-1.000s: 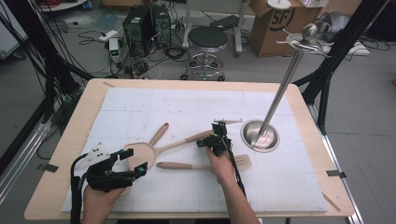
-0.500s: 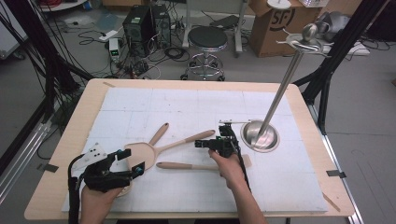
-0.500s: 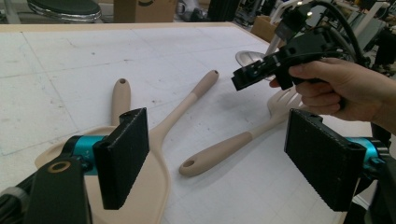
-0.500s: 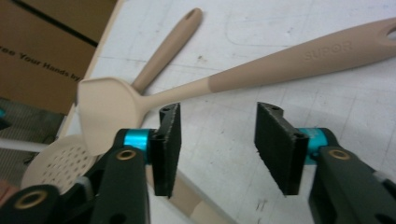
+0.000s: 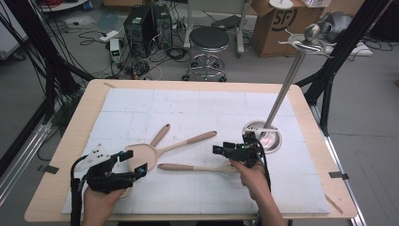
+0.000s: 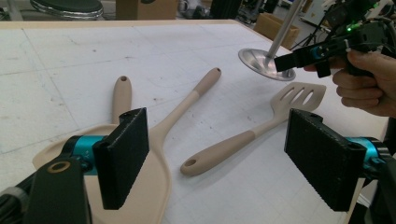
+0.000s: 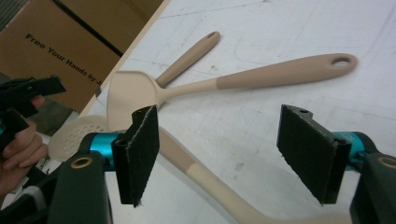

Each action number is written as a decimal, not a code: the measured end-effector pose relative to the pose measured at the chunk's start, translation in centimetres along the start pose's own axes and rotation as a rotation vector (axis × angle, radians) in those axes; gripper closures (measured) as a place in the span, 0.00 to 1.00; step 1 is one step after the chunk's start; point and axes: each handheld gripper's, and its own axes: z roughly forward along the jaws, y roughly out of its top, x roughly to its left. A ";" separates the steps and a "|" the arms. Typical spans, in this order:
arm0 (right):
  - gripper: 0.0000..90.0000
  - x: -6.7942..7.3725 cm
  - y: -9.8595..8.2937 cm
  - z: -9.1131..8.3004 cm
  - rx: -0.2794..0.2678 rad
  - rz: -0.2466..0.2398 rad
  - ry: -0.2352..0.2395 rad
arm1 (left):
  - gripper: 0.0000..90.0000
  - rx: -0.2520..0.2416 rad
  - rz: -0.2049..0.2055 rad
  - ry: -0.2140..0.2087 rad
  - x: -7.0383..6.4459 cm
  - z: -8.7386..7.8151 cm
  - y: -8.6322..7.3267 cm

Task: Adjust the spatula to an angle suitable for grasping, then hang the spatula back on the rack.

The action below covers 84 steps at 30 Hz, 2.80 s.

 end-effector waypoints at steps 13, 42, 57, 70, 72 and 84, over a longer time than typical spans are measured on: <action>0.23 -0.4 -1.5 -3.5 -0.052 -0.069 -0.007 | 0.25 -0.014 -0.013 -0.019 -0.2 0.7 0.5; 0.14 1.2 -5.0 -7.7 -0.147 -0.221 -0.172 | 0.25 0.042 -0.010 -0.074 -1.0 3.1 0.6; 0.14 1.0 -5.2 -7.3 -0.142 -0.223 -0.176 | 0.25 0.045 -0.010 -0.074 -1.0 3.3 0.6; 0.14 0.8 -5.1 -7.9 -0.171 -0.198 -0.160 | 0.25 0.045 -0.017 -0.092 -1.2 4.2 1.1; 0.14 0.8 -5.1 -7.9 -0.172 -0.196 -0.157 | 0.25 0.051 -0.006 -0.092 -1.2 4.5 1.3; 0.14 0.8 -5.1 -8.2 -0.198 -0.183 -0.143 | 0.29 0.096 0.002 -0.127 -0.8 6.7 3.4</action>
